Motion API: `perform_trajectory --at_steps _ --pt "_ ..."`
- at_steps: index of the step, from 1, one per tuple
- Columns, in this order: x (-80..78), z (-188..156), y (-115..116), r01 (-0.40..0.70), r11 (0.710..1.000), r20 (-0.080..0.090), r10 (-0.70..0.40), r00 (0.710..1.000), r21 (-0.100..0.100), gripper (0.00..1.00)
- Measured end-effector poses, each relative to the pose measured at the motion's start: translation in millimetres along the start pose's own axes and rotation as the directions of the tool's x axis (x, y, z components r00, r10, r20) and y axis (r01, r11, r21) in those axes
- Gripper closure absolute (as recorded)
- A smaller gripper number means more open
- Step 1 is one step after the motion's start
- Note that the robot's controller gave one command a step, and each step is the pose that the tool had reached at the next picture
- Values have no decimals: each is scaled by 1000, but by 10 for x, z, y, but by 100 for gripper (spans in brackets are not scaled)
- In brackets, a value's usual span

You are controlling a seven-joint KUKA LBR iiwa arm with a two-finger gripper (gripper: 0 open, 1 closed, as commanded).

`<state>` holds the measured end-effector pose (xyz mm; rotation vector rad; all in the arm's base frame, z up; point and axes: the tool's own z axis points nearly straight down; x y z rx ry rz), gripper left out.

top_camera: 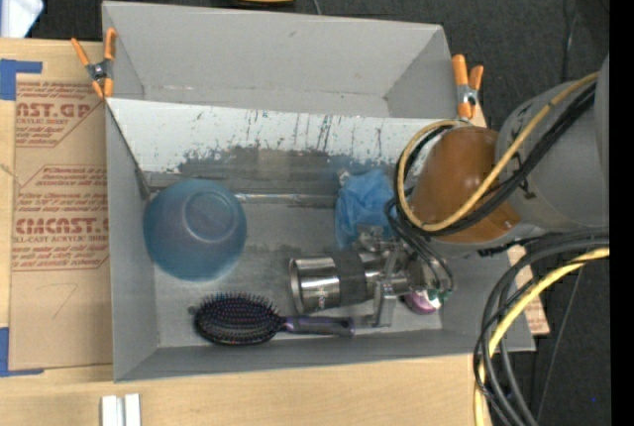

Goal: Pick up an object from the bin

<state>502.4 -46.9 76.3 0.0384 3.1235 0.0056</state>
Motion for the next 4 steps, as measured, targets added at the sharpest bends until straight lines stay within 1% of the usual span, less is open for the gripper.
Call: perform_trajectory --at_steps 1,2,3,4 --pt "52 13 -85 151 989 10 -151 989 -4 0" --pt "116 59 7 66 998 9 -66 998 -3 0" --pt "112 65 -150 37 999 9 -37 999 -4 100" --pt "113 65 -151 36 999 9 -36 999 -4 100"
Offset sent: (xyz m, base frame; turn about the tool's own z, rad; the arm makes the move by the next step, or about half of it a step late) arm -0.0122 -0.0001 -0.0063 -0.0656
